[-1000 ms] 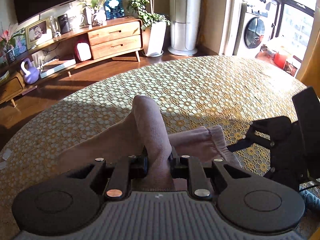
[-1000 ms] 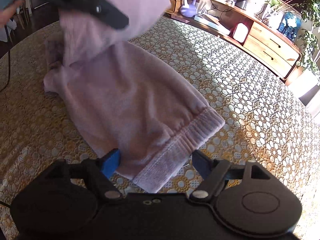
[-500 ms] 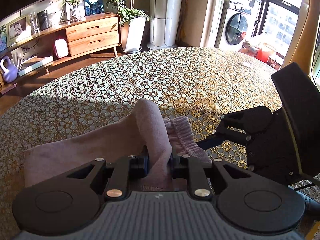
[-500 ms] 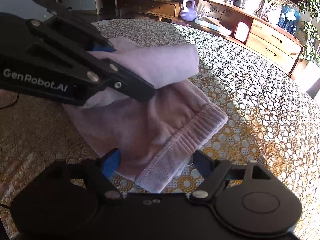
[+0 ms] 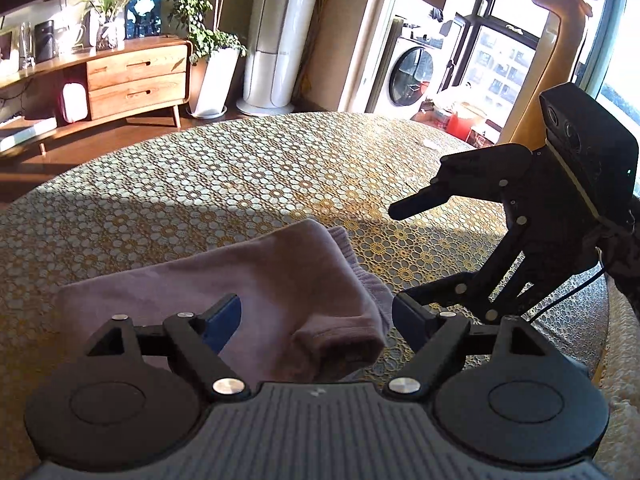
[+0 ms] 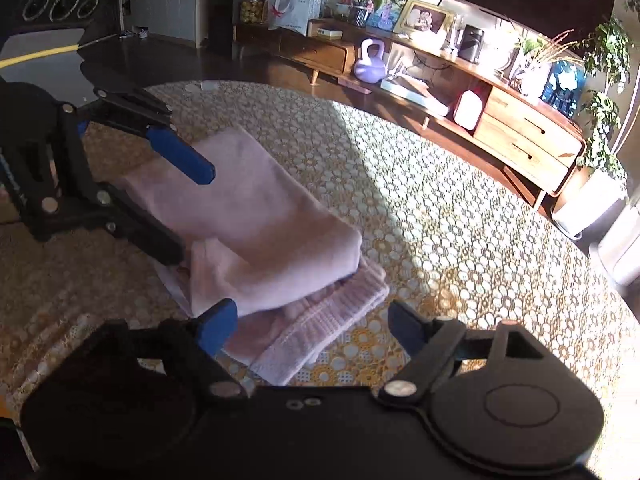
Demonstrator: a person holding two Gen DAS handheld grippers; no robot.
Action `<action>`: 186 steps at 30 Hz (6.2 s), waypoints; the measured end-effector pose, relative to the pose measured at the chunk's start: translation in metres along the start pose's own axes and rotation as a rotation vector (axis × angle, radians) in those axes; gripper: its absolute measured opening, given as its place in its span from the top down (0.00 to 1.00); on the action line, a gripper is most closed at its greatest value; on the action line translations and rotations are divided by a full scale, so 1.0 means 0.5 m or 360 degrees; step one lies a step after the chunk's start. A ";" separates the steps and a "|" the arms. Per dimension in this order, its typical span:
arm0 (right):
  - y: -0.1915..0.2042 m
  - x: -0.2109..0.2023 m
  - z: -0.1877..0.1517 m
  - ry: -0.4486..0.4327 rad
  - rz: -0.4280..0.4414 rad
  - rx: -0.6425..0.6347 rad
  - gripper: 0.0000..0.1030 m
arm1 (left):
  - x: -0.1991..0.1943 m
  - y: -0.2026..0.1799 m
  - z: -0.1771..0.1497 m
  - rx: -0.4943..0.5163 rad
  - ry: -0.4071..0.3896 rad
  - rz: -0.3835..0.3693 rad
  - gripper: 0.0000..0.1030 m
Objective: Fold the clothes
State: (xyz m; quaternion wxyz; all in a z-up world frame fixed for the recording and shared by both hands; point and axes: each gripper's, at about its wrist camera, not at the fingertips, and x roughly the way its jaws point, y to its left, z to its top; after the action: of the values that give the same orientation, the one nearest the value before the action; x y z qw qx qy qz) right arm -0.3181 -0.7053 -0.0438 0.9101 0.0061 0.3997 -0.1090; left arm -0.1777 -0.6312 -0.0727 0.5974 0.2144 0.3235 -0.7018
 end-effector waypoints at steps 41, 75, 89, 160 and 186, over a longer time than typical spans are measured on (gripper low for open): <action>-0.006 0.111 0.024 0.0156 0.0163 0.0013 0.00 | -0.050 0.157 -0.127 0.0044 0.0087 0.0143 0.19; -0.032 0.138 -0.020 0.0229 -0.0187 0.0845 0.00 | 0.021 0.182 -0.023 -0.0391 0.0131 0.0107 0.85; -0.084 -0.069 -0.113 0.0098 -0.0462 0.0886 0.00 | 0.036 -0.010 0.068 -0.0164 0.0059 0.0106 0.92; -0.059 -0.565 -0.620 -0.0199 -0.1229 0.1305 0.00 | 0.251 -0.711 0.060 0.0397 -0.0006 -0.0429 0.05; 0.066 -0.551 -0.584 -0.0107 -0.1556 0.1370 0.00 | 0.086 -0.726 -0.011 0.0367 -0.0134 -0.0238 0.05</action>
State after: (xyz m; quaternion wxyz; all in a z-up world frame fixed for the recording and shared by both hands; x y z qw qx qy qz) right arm -0.7043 -0.5909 -0.0442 0.6838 0.1842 0.2485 -0.6609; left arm -0.5411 -0.6296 -0.0344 0.5279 0.2273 0.2305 -0.7852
